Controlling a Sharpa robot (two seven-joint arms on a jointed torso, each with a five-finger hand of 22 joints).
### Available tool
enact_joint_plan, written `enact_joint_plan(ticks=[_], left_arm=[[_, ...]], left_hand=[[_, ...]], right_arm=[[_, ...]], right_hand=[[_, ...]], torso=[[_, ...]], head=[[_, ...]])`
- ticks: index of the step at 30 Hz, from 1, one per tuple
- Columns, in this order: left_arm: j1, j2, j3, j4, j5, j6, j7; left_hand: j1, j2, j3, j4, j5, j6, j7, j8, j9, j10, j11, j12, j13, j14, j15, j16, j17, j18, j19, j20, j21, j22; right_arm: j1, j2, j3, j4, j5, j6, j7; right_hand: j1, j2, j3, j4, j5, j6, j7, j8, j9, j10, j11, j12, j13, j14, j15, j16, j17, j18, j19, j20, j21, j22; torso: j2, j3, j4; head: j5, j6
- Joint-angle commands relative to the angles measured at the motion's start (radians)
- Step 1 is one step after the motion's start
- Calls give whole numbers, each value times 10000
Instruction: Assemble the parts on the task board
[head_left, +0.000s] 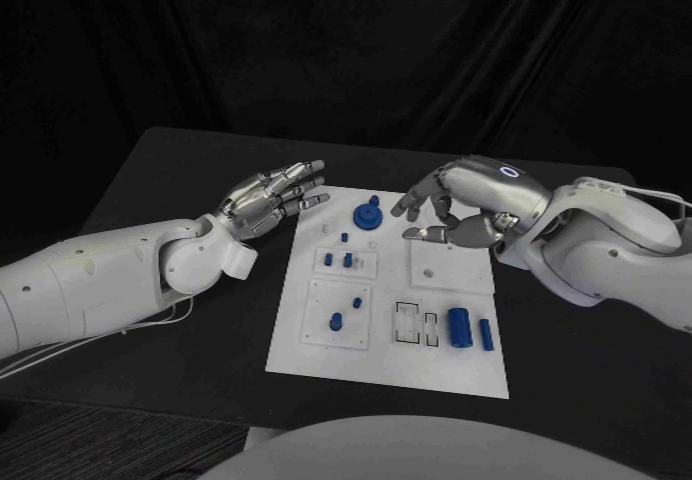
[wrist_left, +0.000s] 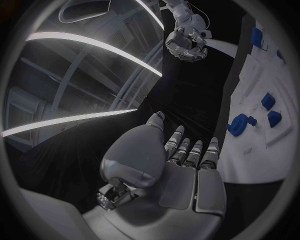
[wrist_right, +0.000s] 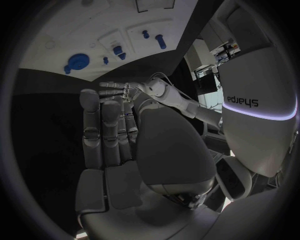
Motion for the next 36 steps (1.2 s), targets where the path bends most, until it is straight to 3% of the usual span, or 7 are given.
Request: enact_joint_plan(ticks=[1, 9, 18, 24, 28, 31, 36], left_arm=[[-16, 1, 10, 66, 12, -53, 324], [-23, -121, 8, 249, -144, -239, 1446], [-41, -191, 8, 372, -2417, -1589, 3183], [-172, -194, 7, 299, -3395, -2729, 3739], [-268, -177, 7, 189, -3613, -3055, 3800], [-330, -179, 7, 153, -3681, -3136, 3795], [-388, -196, 7, 141, -3726, -3095, 3751]], left_hand=[[7, 0, -3, -87, 24, 72, 23, 52, 18, 14, 62, 39, 15, 26, 57, 52, 8, 32, 51, 11, -3, 21], [-167, -149, -234, 63, -24, 727, 33, 354, 80, 261, 95, 442, 60, 180, 10, 245, 39, 49, 208, 3, 75, 157], [-85, -512, -736, 1329, -823, 368, -165, -28, -13, 377, -81, 126, 22, -210, -774, -491, -111, 129, -425, -709, -171, -801], [-140, -605, -983, 1353, -916, -1592, -2001, -973, -210, -26, -1254, -1107, -119, -325, -1423, -733, -181, -549, -625, -2042, -276, -1347], [-228, -595, -1031, 1358, -1019, -1626, -2006, -976, -213, -59, -1448, -1276, -141, -325, -1487, -733, -181, -435, -636, -1927, -289, -1406], [-253, -573, -1047, 1349, -1066, -1641, -2014, -978, -215, -70, -1550, -1406, -157, -325, -1383, -733, -181, -267, -636, -1038, -289, -1406], [-179, -504, -1000, 1345, -972, -1674, -2005, -981, -218, -52, -1223, -1400, -151, -325, -1269, -733, -181, -182, -636, -891, -289, -1406]], right_arm=[[46, -250, -7, -171, 1640, 861, -948], [6, -616, -11, -583, 1810, 4445, -4346], [-120, -630, -12, -580, 2333, 5753, -5758], [-233, -660, -12, -395, 2439, 6158, -6127], [-307, -677, -12, -273, 2459, 6351, -6347], [-359, -688, -13, -186, 2462, 6465, -6506], [-425, -694, -13, -70, 2415, 6637, -6688]], right_hand=[[-538, 89, -152, 110, 9, 407, -228, 467, 298, -432, -248, 2742, 1933, 13, -172, -230, -314, 155, -42, -122, -374, 372], [-5430, 1146, -1960, 460, -222, 653, -507, 730, 791, 3427, -667, 7412, 9147, 2130, -525, 3458, 5159, -383, 1535, -564, 3630, 1189], [-5160, 1445, -2255, 394, 266, 1735, -941, 1048, 1495, 5727, -1078, 9045, 12886, 2551, -879, 4224, 6444, -803, 2249, -893, 6689, 1751], [-5237, 1605, -2503, 422, 209, 1178, -1006, 1811, 2725, 5727, -1144, 9045, 12886, 2588, -938, 4322, 6556, -953, 2365, -964, 7780, 1939], [-5388, 1703, -2616, 415, 205, 1277, -1037, 1902, 3019, 5727, -1121, 9045, 12886, 2611, -1021, 4373, 6590, -1044, 2459, -1025, 8379, 2060], [-5533, 1744, -2718, 410, 127, 1450, -1084, 1971, 3215, 5727, -1153, 9045, 12886, 2626, -1076, 4422, 6641, -1066, 2471, -1078, 8555, 2087], [-5564, 1661, -2858, 362, -153, 1600, -1152, 2081, 3526, 5727, -1216, 9045, 12886, 2614, -1124, 4412, 6585, -1068, 2445, -1125, 8630, 2086]], torso=[[-37, -15, -9], [-16, 0, -11], [-14, -7, -11], [-13, -7, -12], [-12, -9, -9], [-8, -9, -6], [-16, -7, 1]], head=[[-267, 2], [-798, 2], [-1049, 2], [-1145, 2], [-1212, 2], [-1227, 2], [-1201, 2]])
